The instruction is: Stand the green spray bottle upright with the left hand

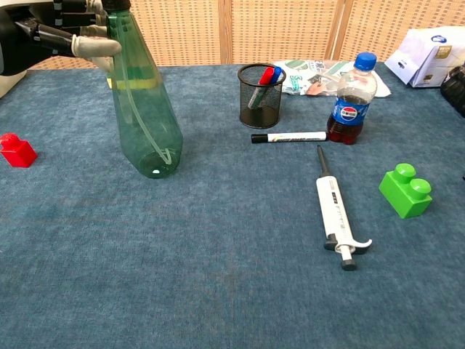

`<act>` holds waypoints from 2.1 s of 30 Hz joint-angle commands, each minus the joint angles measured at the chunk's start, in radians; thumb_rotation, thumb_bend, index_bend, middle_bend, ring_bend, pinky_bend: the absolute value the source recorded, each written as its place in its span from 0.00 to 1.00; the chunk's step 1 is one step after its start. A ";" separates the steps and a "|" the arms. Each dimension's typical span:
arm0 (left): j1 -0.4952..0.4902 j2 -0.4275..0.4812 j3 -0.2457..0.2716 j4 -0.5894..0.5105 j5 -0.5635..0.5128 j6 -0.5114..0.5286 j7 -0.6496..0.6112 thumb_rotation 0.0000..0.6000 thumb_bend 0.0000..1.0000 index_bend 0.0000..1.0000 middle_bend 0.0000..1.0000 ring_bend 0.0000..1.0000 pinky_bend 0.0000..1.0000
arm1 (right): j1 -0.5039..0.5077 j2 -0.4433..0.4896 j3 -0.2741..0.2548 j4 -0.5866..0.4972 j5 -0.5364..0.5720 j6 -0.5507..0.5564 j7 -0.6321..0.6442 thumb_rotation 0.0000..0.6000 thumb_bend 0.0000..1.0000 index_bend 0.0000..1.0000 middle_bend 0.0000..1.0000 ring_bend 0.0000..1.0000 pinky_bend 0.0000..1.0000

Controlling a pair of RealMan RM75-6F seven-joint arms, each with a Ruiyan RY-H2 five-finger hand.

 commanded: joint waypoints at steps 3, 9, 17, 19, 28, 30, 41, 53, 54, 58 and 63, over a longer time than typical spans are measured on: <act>0.008 0.013 0.006 -0.008 0.009 0.001 0.000 1.00 0.29 0.30 0.20 0.11 0.34 | 0.001 -0.001 0.000 0.000 -0.002 0.000 0.001 1.00 0.56 0.22 0.22 0.08 0.14; 0.016 0.026 0.012 -0.018 0.016 0.003 0.005 1.00 0.29 0.28 0.18 0.09 0.26 | 0.000 0.001 0.000 -0.001 -0.003 0.002 0.004 1.00 0.57 0.22 0.22 0.08 0.14; 0.035 0.062 0.029 -0.037 0.038 0.007 0.009 1.00 0.29 0.19 0.10 0.01 0.23 | 0.003 0.002 0.001 -0.004 -0.005 0.001 -0.001 1.00 0.56 0.22 0.22 0.08 0.14; 0.040 0.076 0.034 -0.045 0.043 0.005 0.007 1.00 0.29 0.13 0.04 0.00 0.16 | 0.004 0.003 0.002 -0.006 -0.005 -0.001 -0.003 1.00 0.56 0.22 0.22 0.08 0.14; 0.081 0.179 0.068 -0.101 0.077 0.008 0.014 1.00 0.29 0.00 0.00 0.00 0.02 | 0.023 0.012 0.012 -0.016 0.001 -0.022 -0.020 1.00 0.57 0.22 0.22 0.08 0.14; 0.102 0.219 0.080 -0.126 0.085 0.017 0.012 1.00 0.29 0.00 0.00 0.00 0.03 | 0.034 0.016 0.019 -0.020 0.003 -0.033 -0.033 1.00 0.57 0.22 0.22 0.08 0.14; 0.250 0.504 0.195 -0.281 0.152 0.069 0.051 1.00 0.29 0.00 0.00 0.00 0.03 | 0.115 0.025 0.062 -0.034 0.073 -0.142 -0.218 1.00 0.56 0.22 0.22 0.06 0.12; 0.448 0.549 0.312 -0.315 0.225 0.335 0.367 1.00 0.29 0.14 0.03 0.00 0.04 | 0.198 -0.007 0.080 0.019 0.103 -0.221 -0.482 1.00 0.56 0.23 0.23 0.06 0.11; 0.461 0.540 0.317 -0.315 0.229 0.359 0.404 1.00 0.29 0.14 0.04 0.00 0.04 | 0.200 -0.010 0.080 0.021 0.103 -0.220 -0.502 1.00 0.56 0.24 0.23 0.06 0.10; 0.521 0.489 0.331 -0.321 0.251 0.472 0.540 1.00 0.29 0.15 0.05 0.00 0.03 | 0.203 -0.023 0.076 0.028 0.096 -0.208 -0.567 1.00 0.56 0.24 0.23 0.05 0.09; 0.553 0.467 0.344 -0.328 0.280 0.514 0.556 1.00 0.29 0.16 0.06 0.00 0.03 | 0.206 -0.033 0.073 0.034 0.097 -0.202 -0.605 1.00 0.56 0.24 0.23 0.05 0.08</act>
